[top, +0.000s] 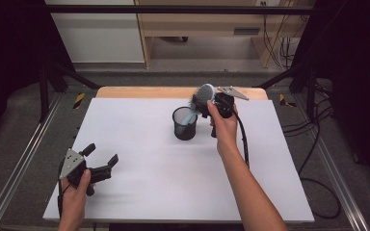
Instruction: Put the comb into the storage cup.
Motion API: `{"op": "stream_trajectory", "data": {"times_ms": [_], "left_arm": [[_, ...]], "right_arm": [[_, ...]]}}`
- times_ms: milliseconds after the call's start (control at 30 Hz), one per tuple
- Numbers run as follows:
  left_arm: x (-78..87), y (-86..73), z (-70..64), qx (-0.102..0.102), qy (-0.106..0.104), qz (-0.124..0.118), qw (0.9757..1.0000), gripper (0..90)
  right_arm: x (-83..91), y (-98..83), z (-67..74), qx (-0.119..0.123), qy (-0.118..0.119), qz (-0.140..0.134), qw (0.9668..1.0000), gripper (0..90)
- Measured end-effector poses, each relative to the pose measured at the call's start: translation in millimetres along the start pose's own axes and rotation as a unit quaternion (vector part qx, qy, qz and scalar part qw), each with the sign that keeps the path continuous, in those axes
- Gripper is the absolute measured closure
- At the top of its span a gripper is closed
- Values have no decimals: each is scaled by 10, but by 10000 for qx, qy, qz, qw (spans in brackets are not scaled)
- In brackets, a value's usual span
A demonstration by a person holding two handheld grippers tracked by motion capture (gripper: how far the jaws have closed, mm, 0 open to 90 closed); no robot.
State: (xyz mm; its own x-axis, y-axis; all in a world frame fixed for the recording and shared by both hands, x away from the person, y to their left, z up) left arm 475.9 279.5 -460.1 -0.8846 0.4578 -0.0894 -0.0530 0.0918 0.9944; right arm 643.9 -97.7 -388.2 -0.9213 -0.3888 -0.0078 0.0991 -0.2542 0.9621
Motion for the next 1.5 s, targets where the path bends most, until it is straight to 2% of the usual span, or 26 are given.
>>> {"op": "stream_trajectory", "data": {"times_ms": [33,67,100,133,200,233,300,400,533,733,900,967,1133,1267,1433,1500], "left_arm": [[0,0,0,0,0,0,10000,20],[1,1,1,2,3,-2,10000,20],[2,2,3,6,5,-6,10000,20],[2,2,5,8,7,-7,10000,20],[2,0,9,7,12,-1,10000,20],[1,-1,10,1,14,3,10000,20],[1,-1,8,2,11,3,10000,20],[-1,-2,4,4,10,9,10000,20],[-2,-6,3,-7,12,22,10000,20],[-6,-14,21,2,36,24,10000,20],[-3,-13,30,3,55,25,10000,20],[-1,-11,28,-1,58,22,10000,20],[-9,-19,10,-20,34,42,10000,20],[-13,-21,2,-27,23,46,10000,20],[-6,-21,5,-45,47,47,10000,20],[-4,-20,0,-18,24,42,10000,20]], "right_arm": [[0,0,0,0,0,0,10000,82],[20,15,11,172,-20,-26,9998,82],[20,15,11,172,-20,-26,9998,82],[45,36,20,372,-39,-75,9993,82],[59,50,28,441,-47,-101,9990,80],[87,79,34,579,-69,-138,9982,75],[100,96,35,624,-87,-164,9979,72],[148,155,26,850,-198,-248,9959,58],[192,190,24,954,-235,-250,9948,50],[303,264,77,1137,-71,-379,9928,53],[398,313,39,1180,-103,-478,9918,67],[460,344,-22,1059,-152,-459,9932,78],[548,408,-106,923,-263,-518,9940,79],[592,445,-120,830,-181,-516,9950,71],[630,487,-124,837,-98,-513,9951,70],[650,501,-135,860,21,-462,9952,49]]}}
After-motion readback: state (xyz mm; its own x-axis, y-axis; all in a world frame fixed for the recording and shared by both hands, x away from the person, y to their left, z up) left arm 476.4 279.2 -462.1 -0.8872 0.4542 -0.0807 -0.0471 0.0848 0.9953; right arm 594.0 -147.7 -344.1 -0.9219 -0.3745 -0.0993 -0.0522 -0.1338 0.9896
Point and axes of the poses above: each handheld gripper's, and its own axes: x roughly backward along the jaws, y roughly out of its top, z roughly to its left, the point moved 5 cm from there along -x, roughly forward along the jaws, and after that the axes turned 15 degrees about -z, right-handed, at the moved point
